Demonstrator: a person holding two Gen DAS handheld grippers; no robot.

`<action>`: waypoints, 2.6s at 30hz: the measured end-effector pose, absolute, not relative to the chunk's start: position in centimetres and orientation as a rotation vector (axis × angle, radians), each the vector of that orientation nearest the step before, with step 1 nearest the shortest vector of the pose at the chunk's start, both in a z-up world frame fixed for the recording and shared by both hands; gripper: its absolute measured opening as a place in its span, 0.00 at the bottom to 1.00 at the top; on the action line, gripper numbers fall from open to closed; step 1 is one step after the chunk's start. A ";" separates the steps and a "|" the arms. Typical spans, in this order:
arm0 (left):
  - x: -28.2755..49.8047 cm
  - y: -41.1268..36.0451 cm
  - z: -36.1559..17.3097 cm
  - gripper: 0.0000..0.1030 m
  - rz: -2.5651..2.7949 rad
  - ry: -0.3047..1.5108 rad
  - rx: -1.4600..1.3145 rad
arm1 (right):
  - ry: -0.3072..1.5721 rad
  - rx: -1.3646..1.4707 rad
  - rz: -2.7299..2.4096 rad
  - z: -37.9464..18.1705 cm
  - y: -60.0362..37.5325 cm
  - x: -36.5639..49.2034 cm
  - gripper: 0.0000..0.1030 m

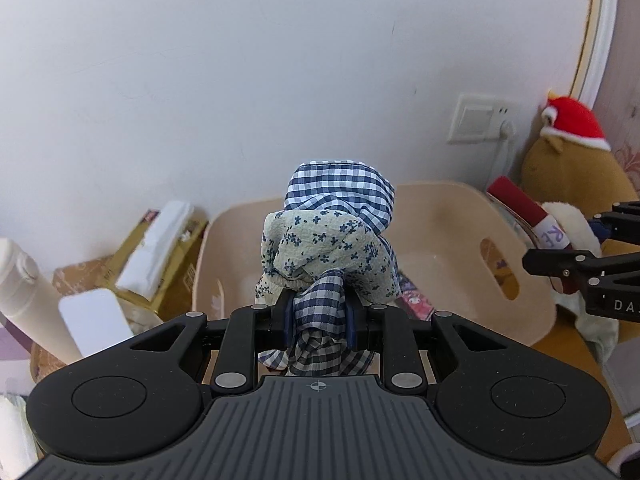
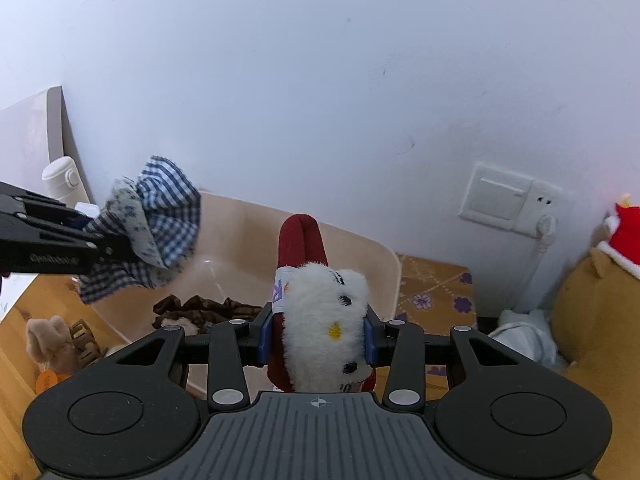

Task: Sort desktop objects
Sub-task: 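Carry the cloth and plush over the basket and open both tools, then grasp the beige fluffy sock with the left tool while the right tool grasps the pink sock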

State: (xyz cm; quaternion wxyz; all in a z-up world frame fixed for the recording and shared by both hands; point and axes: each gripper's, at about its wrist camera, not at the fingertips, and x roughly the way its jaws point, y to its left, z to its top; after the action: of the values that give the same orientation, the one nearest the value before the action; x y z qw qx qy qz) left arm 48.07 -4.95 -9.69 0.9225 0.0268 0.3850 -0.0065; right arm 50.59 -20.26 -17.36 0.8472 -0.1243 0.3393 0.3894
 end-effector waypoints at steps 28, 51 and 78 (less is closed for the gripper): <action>50.4 -5.4 -12.5 0.62 0.031 0.936 0.057 | 0.815 -0.268 0.713 -20.9 -16.3 51.5 0.70; 41.7 3.5 -6.0 0.69 0.002 0.816 0.069 | 0.671 -0.104 0.606 -15.3 -19.0 43.0 1.00; 37.8 7.2 -14.2 0.69 -0.209 1.007 0.215 | 0.941 -0.048 0.540 -24.6 -17.5 32.1 1.00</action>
State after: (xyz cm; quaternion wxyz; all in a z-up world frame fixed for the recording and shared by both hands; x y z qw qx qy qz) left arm 37.77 7.19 -14.21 0.8651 0.1024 0.4808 -0.0996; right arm 32.07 -17.54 -24.61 0.8561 -0.0230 0.4478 0.2571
